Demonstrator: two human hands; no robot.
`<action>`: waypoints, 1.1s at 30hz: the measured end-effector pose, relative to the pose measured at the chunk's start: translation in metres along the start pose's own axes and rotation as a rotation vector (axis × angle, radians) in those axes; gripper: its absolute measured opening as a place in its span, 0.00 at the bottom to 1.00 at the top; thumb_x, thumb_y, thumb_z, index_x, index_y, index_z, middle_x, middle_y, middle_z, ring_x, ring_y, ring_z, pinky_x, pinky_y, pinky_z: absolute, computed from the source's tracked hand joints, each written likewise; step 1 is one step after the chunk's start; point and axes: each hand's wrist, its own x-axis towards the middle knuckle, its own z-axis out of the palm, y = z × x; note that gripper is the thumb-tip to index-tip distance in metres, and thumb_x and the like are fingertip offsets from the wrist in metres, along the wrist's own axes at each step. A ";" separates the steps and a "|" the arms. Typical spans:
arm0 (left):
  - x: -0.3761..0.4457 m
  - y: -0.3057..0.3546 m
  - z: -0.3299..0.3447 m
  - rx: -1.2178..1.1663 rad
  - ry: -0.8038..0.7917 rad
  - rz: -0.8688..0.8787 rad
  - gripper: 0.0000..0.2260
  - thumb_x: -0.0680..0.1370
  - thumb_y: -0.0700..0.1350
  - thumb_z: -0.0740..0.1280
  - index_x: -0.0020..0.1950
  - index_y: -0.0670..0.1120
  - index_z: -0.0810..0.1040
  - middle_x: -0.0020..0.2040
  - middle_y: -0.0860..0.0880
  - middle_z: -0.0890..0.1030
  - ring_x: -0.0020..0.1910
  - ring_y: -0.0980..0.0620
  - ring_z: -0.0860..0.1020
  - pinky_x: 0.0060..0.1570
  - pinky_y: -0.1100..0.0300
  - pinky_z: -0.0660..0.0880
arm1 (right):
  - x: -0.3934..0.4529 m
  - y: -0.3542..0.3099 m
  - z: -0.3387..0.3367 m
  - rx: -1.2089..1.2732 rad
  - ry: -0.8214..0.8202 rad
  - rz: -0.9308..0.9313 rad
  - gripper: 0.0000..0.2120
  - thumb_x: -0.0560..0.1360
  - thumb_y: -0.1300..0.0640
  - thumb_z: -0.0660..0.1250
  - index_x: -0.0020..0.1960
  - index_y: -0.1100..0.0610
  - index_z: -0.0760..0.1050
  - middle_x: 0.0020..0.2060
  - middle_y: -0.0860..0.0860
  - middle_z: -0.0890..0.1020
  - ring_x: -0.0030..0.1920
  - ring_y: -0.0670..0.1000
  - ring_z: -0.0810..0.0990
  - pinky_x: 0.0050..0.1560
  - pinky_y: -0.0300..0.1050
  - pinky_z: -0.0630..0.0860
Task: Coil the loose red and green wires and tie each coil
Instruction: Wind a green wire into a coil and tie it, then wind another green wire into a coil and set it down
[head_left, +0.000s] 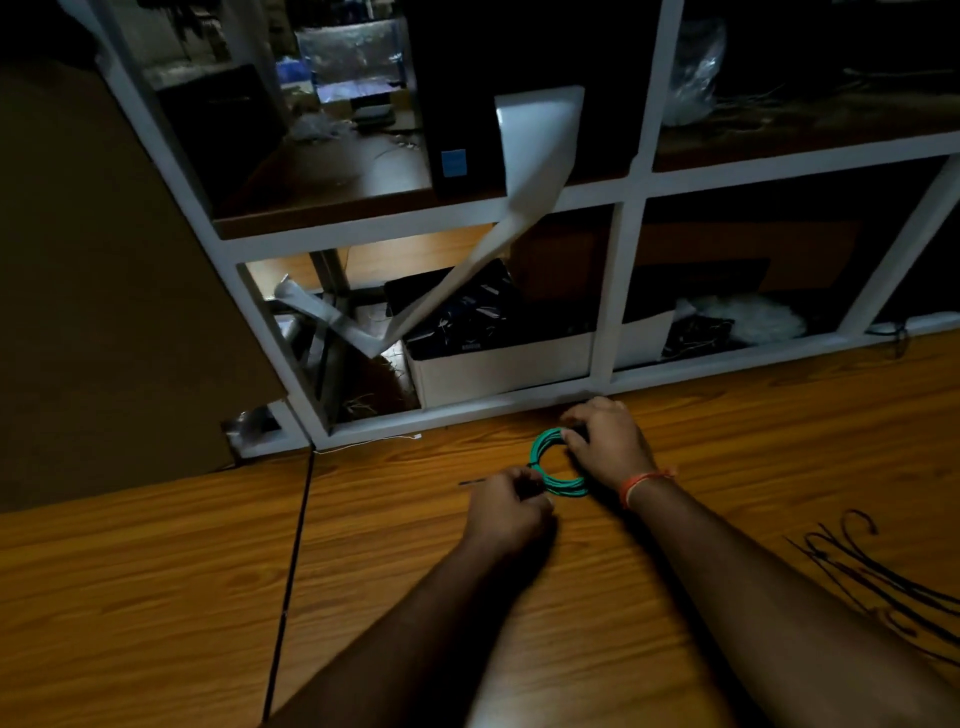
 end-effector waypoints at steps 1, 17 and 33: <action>0.002 0.002 0.004 0.057 0.064 0.019 0.13 0.77 0.41 0.74 0.56 0.57 0.79 0.54 0.55 0.84 0.56 0.57 0.82 0.60 0.60 0.78 | -0.008 0.004 -0.002 -0.010 0.000 -0.012 0.16 0.79 0.49 0.69 0.65 0.49 0.79 0.62 0.50 0.76 0.64 0.52 0.71 0.64 0.47 0.72; 0.015 0.053 0.078 0.168 -0.291 0.157 0.26 0.78 0.42 0.72 0.76 0.49 0.71 0.69 0.50 0.78 0.63 0.57 0.77 0.53 0.71 0.74 | -0.040 0.098 -0.040 -0.008 0.055 0.220 0.14 0.80 0.54 0.68 0.64 0.55 0.80 0.64 0.53 0.78 0.63 0.53 0.75 0.65 0.47 0.73; -0.208 -0.113 -0.219 0.438 0.429 0.132 0.10 0.79 0.47 0.69 0.60 0.53 0.82 0.64 0.54 0.75 0.51 0.61 0.80 0.45 0.76 0.69 | -0.160 -0.197 0.077 0.372 -0.206 -0.437 0.11 0.76 0.56 0.71 0.58 0.49 0.82 0.62 0.47 0.74 0.64 0.47 0.72 0.64 0.40 0.71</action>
